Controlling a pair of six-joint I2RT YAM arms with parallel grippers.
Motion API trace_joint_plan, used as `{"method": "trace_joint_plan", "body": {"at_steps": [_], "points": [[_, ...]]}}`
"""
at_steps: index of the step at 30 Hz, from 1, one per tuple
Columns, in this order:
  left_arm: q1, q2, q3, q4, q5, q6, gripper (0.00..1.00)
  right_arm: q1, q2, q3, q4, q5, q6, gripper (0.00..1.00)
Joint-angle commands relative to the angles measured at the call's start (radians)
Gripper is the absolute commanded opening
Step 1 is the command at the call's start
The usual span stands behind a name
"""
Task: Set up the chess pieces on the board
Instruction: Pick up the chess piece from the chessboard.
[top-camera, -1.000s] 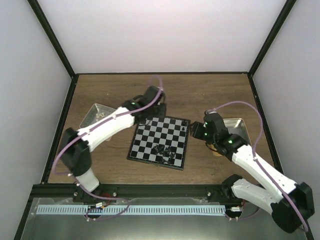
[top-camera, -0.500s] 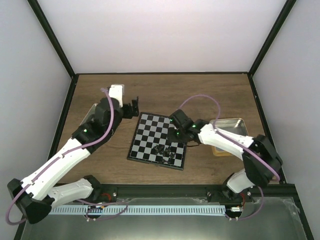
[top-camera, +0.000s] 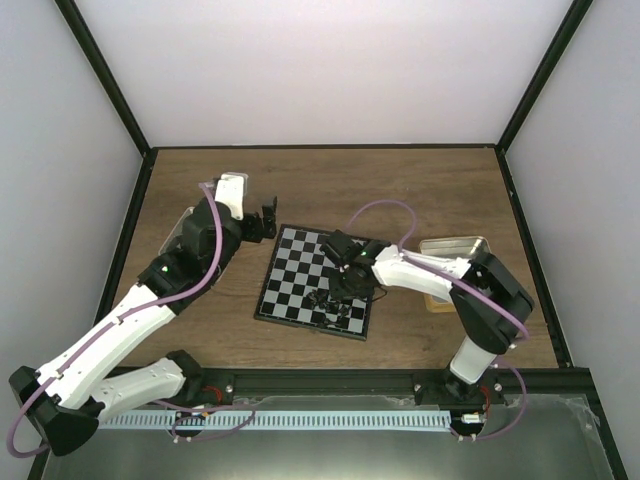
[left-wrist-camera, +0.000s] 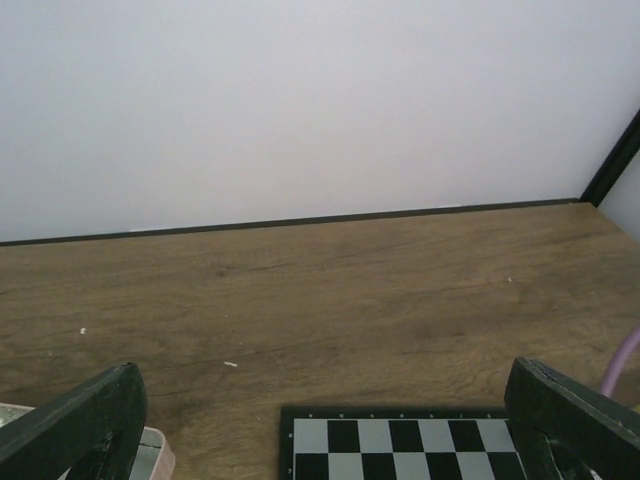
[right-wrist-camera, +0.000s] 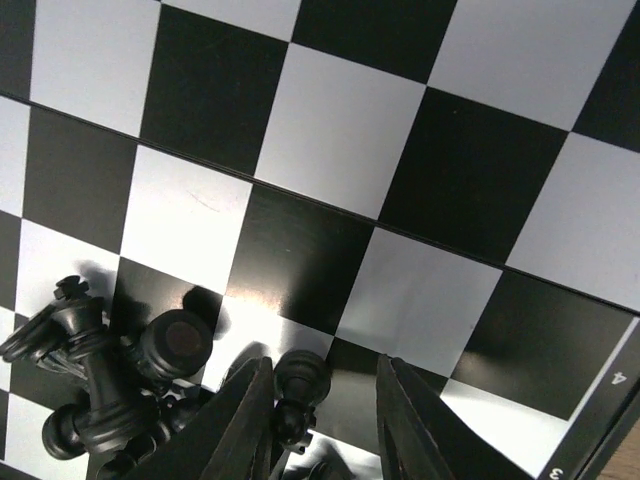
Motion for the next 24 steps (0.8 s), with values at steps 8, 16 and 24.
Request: {"method": "trace_joint_plan", "body": {"at_steps": [8,16,24], "points": [[0.011,-0.008,0.002,0.01,0.072,-0.028,1.0,0.009,0.041,0.085,-0.034,0.015,0.021,0.11],[0.019,-0.007,0.003,0.01,0.069,-0.038,1.0,0.001,0.049,0.174,-0.061,0.194,0.033,0.06],[0.023,-0.002,0.004,0.007,0.054,-0.042,1.0,-0.082,0.126,0.236,-0.057,0.242,-0.006,0.06]]}}
